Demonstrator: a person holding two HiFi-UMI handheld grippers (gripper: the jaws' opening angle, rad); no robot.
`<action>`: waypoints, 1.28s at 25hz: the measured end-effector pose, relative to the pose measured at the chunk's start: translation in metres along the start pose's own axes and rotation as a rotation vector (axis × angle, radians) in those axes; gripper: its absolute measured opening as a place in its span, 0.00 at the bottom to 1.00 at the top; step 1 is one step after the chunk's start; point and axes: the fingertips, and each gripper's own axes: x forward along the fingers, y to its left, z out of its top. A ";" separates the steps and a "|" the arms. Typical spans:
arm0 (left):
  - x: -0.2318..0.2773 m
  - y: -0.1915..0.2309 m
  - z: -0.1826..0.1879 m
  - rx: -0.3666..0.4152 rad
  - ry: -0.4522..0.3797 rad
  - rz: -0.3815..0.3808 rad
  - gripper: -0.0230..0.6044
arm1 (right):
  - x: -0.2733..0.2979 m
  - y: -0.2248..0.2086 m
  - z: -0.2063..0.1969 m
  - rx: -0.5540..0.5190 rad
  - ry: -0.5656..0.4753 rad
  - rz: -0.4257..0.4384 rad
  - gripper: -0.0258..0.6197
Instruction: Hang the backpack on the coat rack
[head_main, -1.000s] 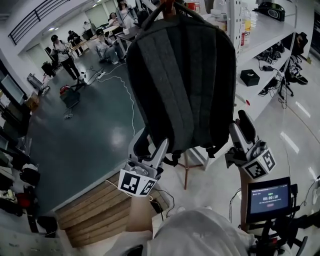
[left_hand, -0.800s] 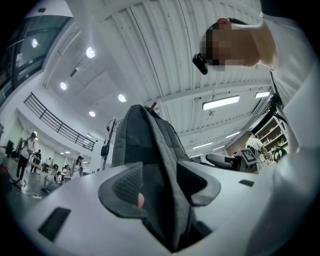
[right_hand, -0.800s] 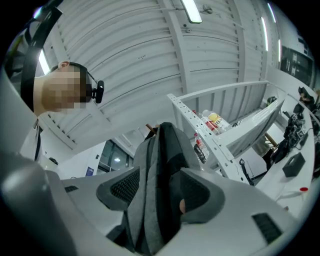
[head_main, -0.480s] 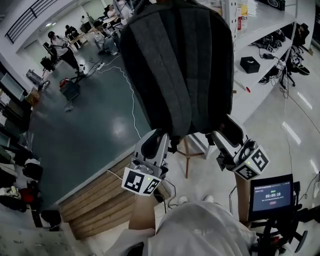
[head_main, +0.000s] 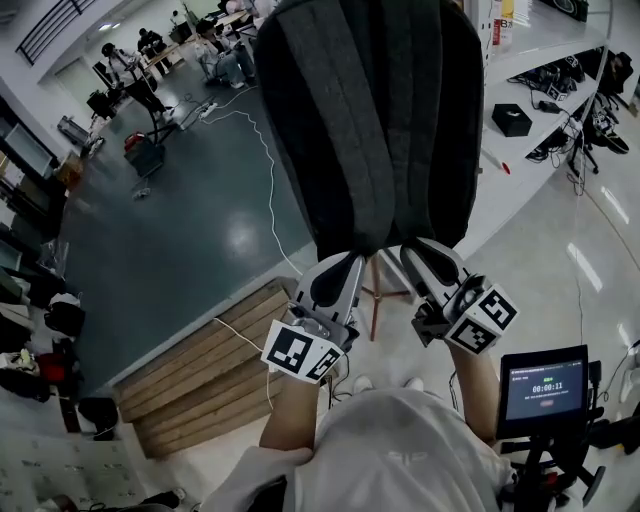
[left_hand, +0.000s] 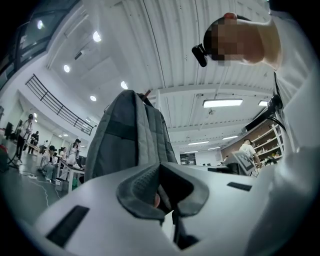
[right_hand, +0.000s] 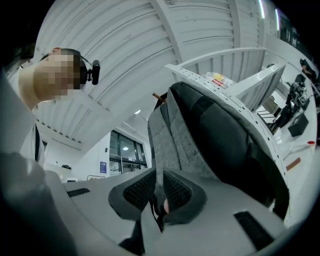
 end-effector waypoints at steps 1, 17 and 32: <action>0.000 -0.002 -0.001 -0.003 0.003 0.000 0.05 | 0.000 0.000 -0.001 0.014 -0.001 0.000 0.12; 0.007 -0.002 -0.018 -0.012 0.049 0.010 0.05 | -0.001 -0.006 -0.004 0.008 0.019 -0.031 0.06; 0.018 0.014 -0.016 -0.040 0.026 0.031 0.05 | 0.008 -0.026 0.007 -0.004 0.017 -0.041 0.06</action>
